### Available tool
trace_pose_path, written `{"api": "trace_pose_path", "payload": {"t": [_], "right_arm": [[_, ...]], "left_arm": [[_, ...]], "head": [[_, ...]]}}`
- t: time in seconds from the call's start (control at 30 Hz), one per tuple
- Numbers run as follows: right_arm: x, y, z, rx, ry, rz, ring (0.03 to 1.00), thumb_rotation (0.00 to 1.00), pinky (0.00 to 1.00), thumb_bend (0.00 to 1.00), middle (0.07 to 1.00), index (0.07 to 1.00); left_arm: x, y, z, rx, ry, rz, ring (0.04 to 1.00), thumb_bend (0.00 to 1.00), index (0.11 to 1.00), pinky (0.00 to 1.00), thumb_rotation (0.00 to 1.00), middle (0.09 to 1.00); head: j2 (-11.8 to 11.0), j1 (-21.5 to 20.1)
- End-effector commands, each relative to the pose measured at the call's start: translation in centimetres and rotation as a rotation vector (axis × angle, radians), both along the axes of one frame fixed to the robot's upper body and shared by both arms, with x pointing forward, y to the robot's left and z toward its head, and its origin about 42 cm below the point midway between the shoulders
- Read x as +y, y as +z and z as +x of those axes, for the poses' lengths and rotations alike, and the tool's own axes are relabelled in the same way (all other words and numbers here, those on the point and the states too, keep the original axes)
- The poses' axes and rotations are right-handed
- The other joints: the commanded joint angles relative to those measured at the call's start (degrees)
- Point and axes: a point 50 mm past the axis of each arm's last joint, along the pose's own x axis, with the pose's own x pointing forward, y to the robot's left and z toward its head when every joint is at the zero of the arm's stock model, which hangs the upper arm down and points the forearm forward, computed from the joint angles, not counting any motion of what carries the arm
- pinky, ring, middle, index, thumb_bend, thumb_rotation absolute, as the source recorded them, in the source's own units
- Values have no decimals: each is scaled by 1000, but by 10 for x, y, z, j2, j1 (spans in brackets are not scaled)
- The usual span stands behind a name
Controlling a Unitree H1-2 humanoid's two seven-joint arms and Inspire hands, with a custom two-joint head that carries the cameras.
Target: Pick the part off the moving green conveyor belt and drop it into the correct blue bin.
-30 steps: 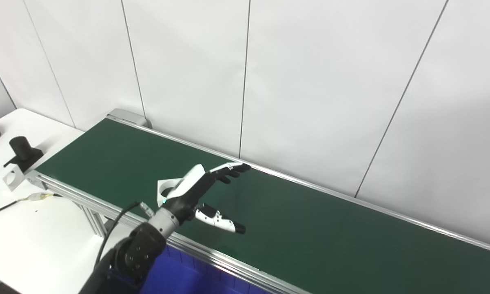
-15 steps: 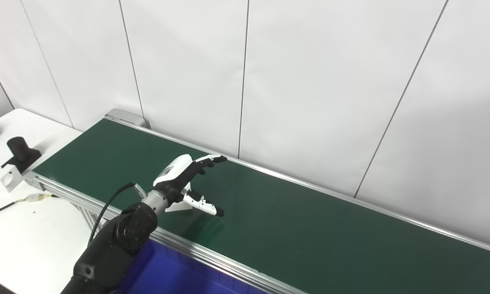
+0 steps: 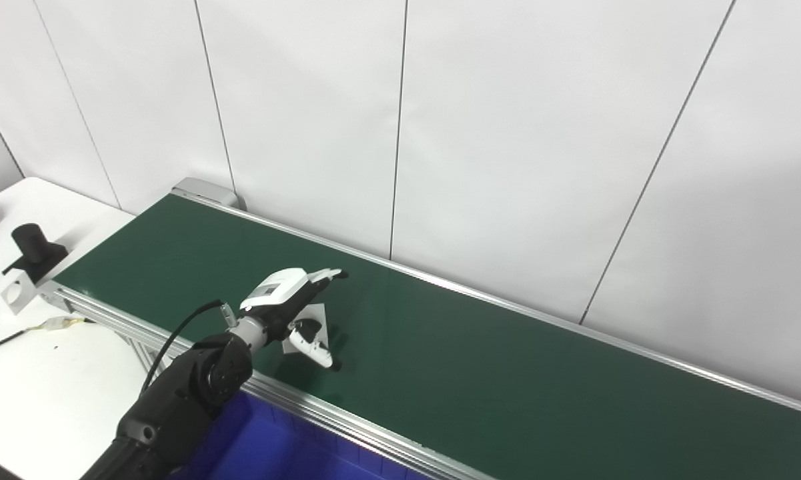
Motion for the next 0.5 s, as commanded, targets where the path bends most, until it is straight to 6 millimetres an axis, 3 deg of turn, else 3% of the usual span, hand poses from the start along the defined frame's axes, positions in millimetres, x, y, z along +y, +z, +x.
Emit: {"api": "trace_pose_path", "payload": {"t": [0.0, 0.47], "right_arm": [[1, 14, 2, -90, 12, 13, 857, 39, 825, 591, 879, 893], [1, 13, 1, -88, 7, 22, 856, 28, 831, 593, 876, 892]], "left_arm": [[10, 25, 15, -106, 14, 66, 990, 907, 932, 981, 167, 990], [12, 9, 23, -114, 49, 232, 1000, 875, 924, 1000, 130, 1000]], "head": [[0, -1], [5, -1]]}}
